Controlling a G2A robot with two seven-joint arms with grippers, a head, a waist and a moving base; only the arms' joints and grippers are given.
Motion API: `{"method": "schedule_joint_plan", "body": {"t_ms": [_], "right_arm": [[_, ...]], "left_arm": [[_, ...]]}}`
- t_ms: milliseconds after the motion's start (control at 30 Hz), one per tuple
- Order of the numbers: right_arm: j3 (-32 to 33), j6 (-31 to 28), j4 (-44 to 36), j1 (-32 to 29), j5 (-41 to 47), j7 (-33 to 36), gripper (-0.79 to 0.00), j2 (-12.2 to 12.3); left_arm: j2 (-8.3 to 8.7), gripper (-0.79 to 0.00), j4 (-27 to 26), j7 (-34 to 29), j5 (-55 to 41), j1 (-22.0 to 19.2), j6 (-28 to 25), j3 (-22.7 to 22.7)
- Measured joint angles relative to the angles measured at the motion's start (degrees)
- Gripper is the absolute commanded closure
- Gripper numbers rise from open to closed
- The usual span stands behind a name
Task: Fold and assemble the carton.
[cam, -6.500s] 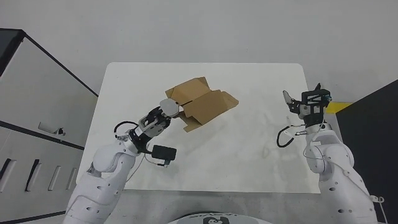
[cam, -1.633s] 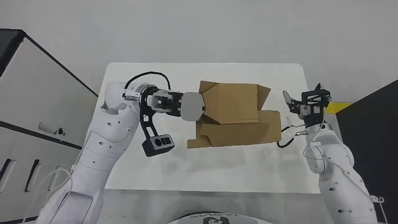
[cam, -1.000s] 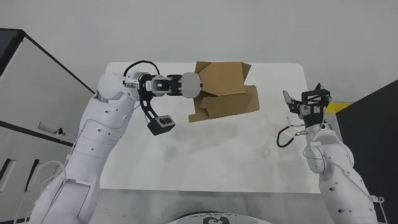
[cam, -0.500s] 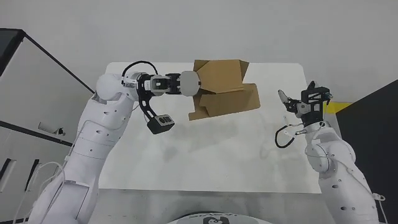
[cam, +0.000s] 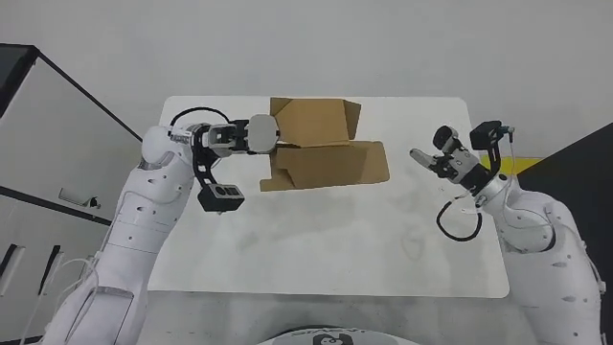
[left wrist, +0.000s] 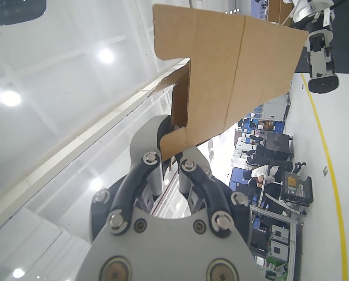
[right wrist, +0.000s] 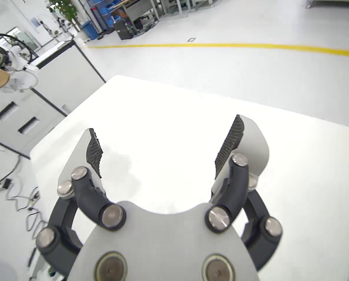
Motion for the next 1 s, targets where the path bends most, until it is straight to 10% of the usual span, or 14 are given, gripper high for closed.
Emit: {"method": "schedule_joint_plan", "body": {"t_ms": [267, 733, 1000], "right_arm": [[-1.25, 1.28, 1.47, -0.13, 2.64, -1.55, -0.785, -0.24], [-1.67, 5.01, 4.00, 6.22, 49.79, 34.15, -0.785, 1.91], [-3.69, 8.77, 2.75, 5.85, 55.61, 32.18, -0.785, 1.67]], "left_arm": [[0.01, 0.000, -0.90, -2.44, -0.15, 0.94, -1.63, 0.37], [0.59, 0.000, -0.82, -3.82, -1.72, 3.47, -4.84, 0.84], [0.73, 0.000, -2.30, -5.18, 0.27, 4.04, -4.71, 1.18]]}}
